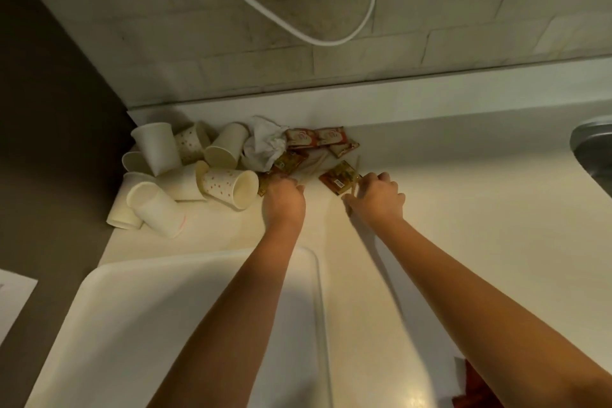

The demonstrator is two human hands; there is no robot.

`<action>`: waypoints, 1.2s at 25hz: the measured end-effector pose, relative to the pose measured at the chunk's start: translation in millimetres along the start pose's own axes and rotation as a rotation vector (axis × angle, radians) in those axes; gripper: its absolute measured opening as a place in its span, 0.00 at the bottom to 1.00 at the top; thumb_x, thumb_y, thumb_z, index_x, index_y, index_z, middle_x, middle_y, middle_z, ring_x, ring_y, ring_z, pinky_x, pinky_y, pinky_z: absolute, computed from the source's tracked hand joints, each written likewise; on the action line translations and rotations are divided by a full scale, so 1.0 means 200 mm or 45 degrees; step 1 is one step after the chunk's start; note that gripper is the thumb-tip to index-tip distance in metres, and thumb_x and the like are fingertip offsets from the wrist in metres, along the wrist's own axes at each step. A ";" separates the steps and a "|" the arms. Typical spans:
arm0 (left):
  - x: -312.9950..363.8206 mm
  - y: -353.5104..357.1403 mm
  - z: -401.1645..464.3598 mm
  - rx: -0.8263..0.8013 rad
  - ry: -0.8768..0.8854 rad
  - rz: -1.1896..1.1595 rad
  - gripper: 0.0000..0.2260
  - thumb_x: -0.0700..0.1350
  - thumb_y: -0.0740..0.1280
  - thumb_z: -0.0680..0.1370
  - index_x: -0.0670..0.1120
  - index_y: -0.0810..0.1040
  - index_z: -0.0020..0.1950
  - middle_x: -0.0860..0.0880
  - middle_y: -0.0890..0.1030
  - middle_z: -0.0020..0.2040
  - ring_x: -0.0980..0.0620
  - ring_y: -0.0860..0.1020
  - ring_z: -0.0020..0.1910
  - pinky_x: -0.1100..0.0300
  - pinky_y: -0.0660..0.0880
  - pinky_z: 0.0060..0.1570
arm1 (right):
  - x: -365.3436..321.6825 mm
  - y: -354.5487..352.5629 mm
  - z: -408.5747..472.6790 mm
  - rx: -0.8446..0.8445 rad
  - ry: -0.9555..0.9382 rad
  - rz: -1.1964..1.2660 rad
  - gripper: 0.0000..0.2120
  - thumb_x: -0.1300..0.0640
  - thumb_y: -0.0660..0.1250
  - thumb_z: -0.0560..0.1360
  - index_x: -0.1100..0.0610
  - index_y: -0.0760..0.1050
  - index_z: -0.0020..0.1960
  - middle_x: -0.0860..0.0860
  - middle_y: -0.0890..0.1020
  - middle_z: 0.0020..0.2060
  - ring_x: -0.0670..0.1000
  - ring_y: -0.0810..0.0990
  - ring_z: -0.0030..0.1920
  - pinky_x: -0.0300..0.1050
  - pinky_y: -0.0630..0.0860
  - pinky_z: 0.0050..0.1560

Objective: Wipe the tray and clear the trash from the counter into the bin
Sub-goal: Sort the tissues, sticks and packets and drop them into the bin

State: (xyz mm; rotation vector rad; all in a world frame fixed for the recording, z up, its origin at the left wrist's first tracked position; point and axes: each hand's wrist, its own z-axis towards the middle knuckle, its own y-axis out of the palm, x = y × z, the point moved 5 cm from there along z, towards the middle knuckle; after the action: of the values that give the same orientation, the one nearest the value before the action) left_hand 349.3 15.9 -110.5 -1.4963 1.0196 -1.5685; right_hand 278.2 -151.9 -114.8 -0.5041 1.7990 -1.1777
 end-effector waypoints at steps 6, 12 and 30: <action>0.05 0.04 0.06 -0.030 0.089 0.190 0.12 0.37 0.56 0.80 0.39 0.72 0.62 0.42 0.74 0.62 0.47 0.75 0.60 0.59 0.72 0.55 | 0.03 -0.02 0.05 0.147 0.049 0.134 0.10 0.60 0.58 0.77 0.62 0.75 0.54 0.58 0.74 0.52 0.60 0.74 0.50 0.54 0.72 0.54; 0.05 0.07 0.06 -0.058 0.160 0.483 0.14 0.36 0.55 0.79 0.36 0.70 0.64 0.38 0.68 0.66 0.43 0.70 0.63 0.53 0.70 0.58 | 0.04 -0.01 0.05 0.159 0.024 0.201 0.07 0.64 0.57 0.76 0.63 0.72 0.50 0.59 0.75 0.47 0.59 0.74 0.46 0.53 0.74 0.49; 0.28 -0.23 -0.65 -0.626 -0.035 -1.091 0.14 0.35 0.53 0.80 0.48 0.76 0.45 0.50 0.73 0.37 0.54 0.69 0.32 0.61 0.66 0.32 | 0.32 -0.35 -0.58 0.203 0.107 0.864 0.11 0.66 0.55 0.77 0.60 0.75 0.45 0.52 0.73 0.32 0.49 0.67 0.28 0.29 0.62 0.22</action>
State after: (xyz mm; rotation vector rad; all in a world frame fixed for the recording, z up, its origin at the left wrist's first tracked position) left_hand 217.3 -7.9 -46.6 -2.5164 0.8139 -1.9156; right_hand 136.6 -172.0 -66.4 0.2469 1.7207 -0.8532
